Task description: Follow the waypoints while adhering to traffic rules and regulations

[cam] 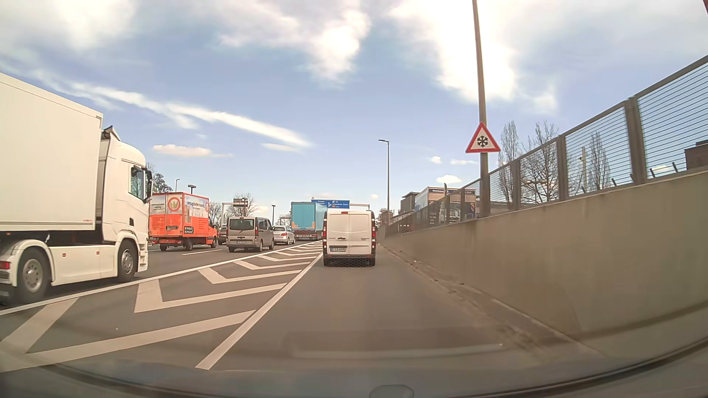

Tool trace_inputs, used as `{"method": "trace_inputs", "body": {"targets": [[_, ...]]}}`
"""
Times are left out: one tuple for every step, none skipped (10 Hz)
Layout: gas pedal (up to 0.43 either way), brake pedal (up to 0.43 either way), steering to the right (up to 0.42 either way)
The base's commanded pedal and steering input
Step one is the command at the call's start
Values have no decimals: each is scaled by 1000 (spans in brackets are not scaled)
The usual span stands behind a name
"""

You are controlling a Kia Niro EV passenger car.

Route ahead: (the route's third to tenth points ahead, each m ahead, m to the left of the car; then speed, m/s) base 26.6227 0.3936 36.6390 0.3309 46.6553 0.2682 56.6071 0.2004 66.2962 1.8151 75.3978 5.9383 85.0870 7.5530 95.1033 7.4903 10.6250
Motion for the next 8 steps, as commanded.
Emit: {"method": "trace_inputs", "body": {"targets": [[138,0,2],[98,0,2],[87,0,2],[79,0,2],[79,0,0],[79,0,0],[79,0,0],[79,0,0]]}}
